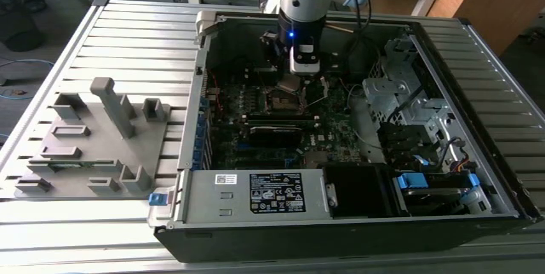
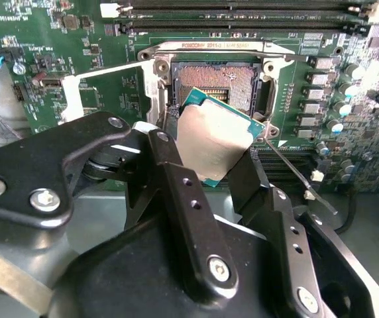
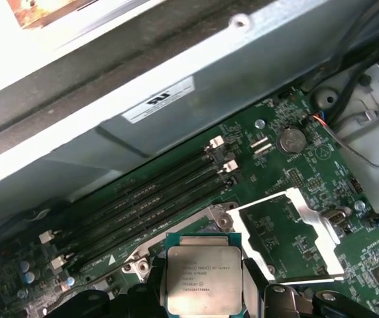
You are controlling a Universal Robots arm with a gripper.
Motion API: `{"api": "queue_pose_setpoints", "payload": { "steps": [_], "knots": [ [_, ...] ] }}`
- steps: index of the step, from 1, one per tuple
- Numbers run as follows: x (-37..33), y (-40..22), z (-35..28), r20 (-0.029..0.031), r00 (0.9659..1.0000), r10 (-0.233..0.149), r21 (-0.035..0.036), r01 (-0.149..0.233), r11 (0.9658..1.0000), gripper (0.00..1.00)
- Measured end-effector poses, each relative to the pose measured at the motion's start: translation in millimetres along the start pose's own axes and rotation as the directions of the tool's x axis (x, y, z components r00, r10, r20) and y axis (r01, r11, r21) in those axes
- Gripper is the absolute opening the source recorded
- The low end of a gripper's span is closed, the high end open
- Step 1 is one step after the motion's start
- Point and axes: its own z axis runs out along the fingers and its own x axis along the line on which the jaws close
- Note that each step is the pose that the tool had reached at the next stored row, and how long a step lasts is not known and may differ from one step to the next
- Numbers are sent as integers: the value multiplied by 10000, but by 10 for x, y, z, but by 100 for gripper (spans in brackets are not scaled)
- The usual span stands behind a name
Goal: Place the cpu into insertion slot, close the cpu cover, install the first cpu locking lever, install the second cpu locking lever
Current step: 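Place the cpu into insertion slot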
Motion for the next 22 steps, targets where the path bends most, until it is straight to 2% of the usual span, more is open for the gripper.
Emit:
{"api": "queue_pose_setpoints", "payload": {
  "steps": [3, 6, 13, 18, 22],
  "knots": [
    [0, 0, 3, 33, 9992, 406, -7, -406, 9992, 54],
    [0, 0, 5, 53, 9978, 655, -14, -655, 9978, 54],
    [0, -1, 7, 66, 9967, 810, -19, -810, 9967, 54],
    [0, -1, 10, 89, 9938, 1113, -25, -1112, 9938, 54],
    [0, -1, 11, 90, 9937, 1118, -27, -1118, 9937, 54]
  ]
}}
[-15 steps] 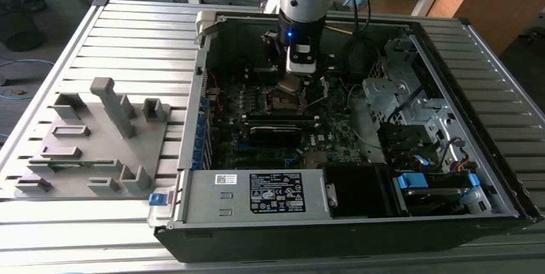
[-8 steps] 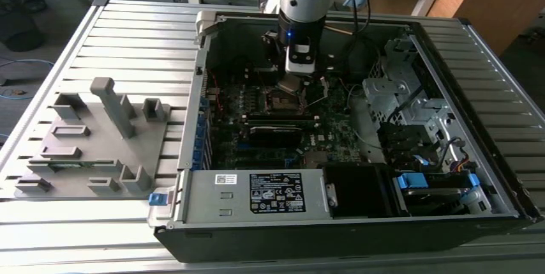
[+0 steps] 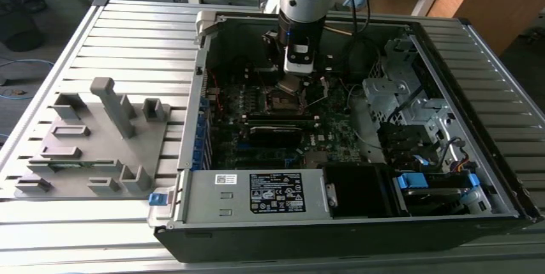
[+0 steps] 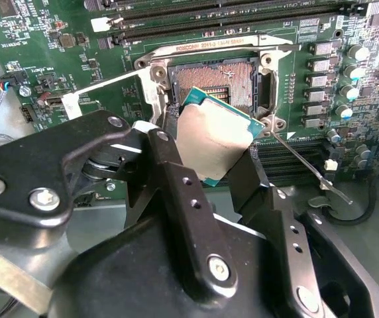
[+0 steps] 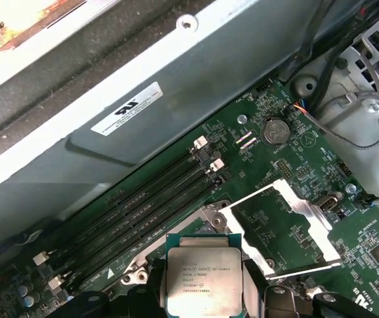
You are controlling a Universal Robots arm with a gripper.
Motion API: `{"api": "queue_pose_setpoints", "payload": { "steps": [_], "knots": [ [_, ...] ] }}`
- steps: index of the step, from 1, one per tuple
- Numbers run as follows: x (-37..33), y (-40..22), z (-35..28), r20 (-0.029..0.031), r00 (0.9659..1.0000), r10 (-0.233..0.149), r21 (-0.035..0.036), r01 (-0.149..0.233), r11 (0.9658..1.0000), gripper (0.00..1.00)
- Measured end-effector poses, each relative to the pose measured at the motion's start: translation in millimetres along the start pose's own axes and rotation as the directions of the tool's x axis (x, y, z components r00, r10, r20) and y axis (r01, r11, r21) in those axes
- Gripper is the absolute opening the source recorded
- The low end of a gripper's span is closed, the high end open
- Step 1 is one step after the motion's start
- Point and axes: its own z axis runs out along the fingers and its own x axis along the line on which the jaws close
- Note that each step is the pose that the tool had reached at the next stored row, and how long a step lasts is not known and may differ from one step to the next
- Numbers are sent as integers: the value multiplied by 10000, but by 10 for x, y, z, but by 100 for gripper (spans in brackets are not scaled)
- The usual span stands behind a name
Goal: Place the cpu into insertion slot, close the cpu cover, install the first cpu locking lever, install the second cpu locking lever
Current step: 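Place the cpu into insertion slot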
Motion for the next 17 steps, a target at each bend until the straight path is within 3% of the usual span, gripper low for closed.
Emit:
{"api": "queue_pose_setpoints", "payload": {
  "steps": [9, 13, 17],
  "knots": [
    [0, 0, 0, 5, 10000, 69, -1, -69, 10000, 54],
    [0, 0, 3, 40, 9988, 493, -11, -493, 9988, 54],
    [0, -1, 7, 87, 9942, 1075, -25, -1075, 9942, 54]
  ]
}}
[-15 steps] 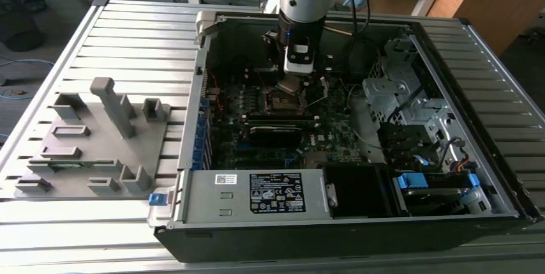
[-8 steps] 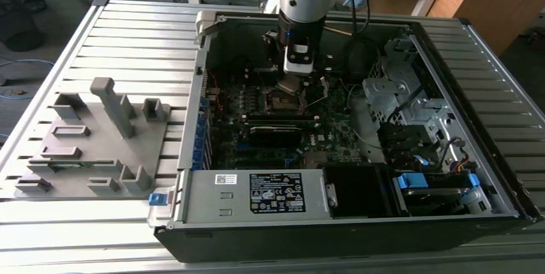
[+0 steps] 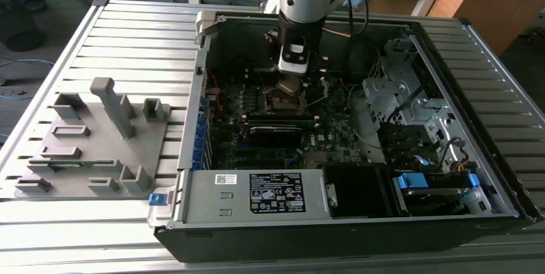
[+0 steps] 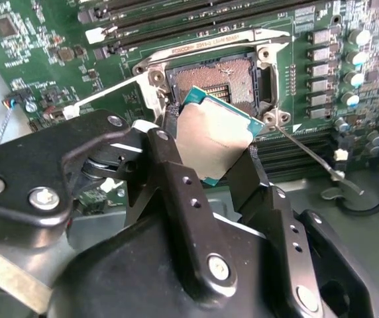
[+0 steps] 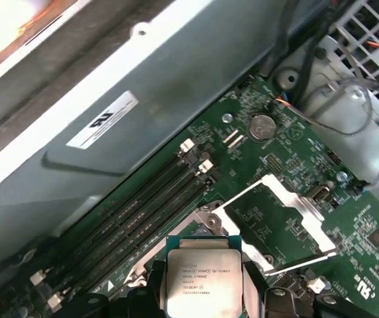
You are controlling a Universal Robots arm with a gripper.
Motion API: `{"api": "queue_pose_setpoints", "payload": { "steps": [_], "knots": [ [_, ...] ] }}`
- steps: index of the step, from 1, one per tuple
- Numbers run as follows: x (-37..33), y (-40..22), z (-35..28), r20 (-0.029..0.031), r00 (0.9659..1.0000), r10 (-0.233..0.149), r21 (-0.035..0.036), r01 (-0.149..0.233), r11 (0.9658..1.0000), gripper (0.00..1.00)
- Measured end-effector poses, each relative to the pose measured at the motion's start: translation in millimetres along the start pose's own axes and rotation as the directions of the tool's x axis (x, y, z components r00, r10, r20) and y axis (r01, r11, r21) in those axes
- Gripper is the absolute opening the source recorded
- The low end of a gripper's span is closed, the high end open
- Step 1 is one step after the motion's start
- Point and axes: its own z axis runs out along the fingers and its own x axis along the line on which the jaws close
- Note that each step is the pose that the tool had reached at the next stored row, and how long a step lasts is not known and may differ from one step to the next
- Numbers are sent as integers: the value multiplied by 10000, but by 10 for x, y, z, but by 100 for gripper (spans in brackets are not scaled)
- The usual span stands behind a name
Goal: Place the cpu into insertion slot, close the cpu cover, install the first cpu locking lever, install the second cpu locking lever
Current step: 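Place the cpu into insertion slot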
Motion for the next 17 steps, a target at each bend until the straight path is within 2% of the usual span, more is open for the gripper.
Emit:
{"api": "queue_pose_setpoints", "payload": {
  "steps": [4, 12, 17],
  "knots": [
    [0, 0, 2, 36, 9989, 458, -9, -457, 9990, 54],
    [0, 0, 3, 44, 9986, 536, -12, -536, 9986, 54],
    [0, -1, 5, 88, 9940, 1087, -25, -1087, 9941, 54]
  ]
}}
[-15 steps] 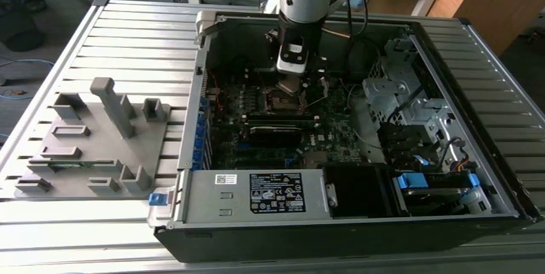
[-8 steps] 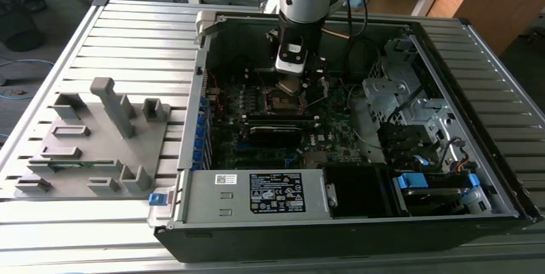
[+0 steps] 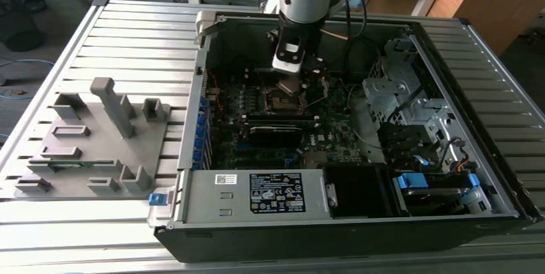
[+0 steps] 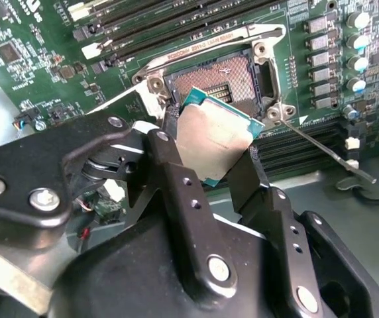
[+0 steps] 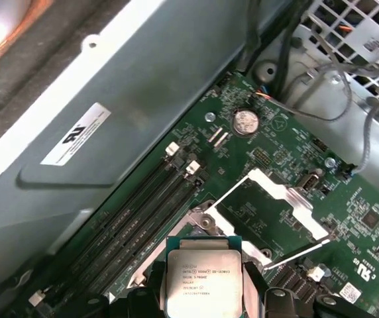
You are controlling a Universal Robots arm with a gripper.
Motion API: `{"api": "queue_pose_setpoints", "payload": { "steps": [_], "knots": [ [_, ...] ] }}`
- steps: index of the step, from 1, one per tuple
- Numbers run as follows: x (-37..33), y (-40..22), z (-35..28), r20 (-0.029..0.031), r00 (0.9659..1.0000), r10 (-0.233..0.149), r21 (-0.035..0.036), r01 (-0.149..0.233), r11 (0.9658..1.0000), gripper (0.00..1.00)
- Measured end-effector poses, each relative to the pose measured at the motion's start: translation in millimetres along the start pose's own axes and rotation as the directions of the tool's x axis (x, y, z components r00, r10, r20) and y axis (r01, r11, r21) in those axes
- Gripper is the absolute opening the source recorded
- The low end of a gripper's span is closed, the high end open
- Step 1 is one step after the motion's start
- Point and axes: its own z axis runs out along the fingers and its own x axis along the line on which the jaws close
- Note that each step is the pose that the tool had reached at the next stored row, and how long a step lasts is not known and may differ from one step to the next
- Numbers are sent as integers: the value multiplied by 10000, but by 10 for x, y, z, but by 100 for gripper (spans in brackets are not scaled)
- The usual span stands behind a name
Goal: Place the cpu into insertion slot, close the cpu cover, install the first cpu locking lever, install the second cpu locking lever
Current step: 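Place the cpu into insertion slot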
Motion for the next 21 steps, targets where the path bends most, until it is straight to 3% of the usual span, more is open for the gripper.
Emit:
{"api": "queue_pose_setpoints", "payload": {
  "steps": [3, 21],
  "knots": [
    [0, 0, 1, 21, 9996, 266, -6, -266, 9996, 54],
    [0, 0, 1, 27, 9994, 332, -7, -332, 9994, 54]
  ]
}}
